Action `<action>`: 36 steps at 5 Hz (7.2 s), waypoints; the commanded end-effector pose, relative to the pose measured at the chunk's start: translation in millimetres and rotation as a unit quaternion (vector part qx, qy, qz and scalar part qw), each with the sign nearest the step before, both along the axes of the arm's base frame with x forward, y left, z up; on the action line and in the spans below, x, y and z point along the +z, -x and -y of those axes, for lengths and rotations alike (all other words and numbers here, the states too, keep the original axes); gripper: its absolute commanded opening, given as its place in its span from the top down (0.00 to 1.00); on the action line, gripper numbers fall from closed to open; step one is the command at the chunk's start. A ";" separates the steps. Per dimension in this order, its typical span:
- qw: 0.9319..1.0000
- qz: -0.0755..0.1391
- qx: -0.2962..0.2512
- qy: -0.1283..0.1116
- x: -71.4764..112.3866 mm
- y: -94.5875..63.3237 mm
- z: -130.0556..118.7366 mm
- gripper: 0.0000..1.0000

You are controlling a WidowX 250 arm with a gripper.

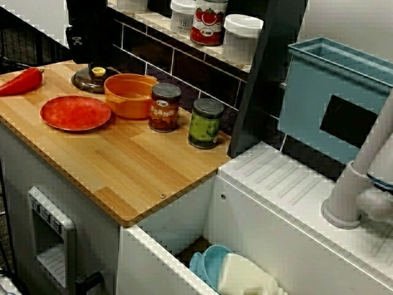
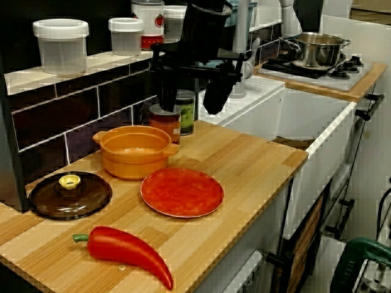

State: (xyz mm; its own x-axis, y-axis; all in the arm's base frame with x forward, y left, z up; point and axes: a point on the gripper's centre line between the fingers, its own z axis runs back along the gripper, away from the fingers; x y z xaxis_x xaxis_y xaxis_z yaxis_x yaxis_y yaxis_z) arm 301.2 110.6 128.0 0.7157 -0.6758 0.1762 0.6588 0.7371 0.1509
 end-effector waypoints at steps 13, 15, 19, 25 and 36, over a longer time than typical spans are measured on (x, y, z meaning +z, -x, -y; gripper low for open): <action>0.992 -0.113 0.056 -0.028 -60.7 -57.9 30.2 0.00; 0.989 -0.121 0.077 -0.035 -64.6 -58.6 29.5 0.08; 0.990 -0.114 0.075 -0.035 -62.0 -57.7 30.9 1.00; 0.994 -0.062 0.077 0.053 39.3 -28.4 16.4 1.00; 0.994 -0.085 -0.066 -0.009 23.7 65.7 161.4 1.00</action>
State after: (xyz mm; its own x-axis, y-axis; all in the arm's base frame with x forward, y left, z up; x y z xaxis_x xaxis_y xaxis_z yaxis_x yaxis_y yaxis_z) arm 235.1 -49.1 144.0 0.6406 -0.7675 0.0259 0.7674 0.6410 0.0168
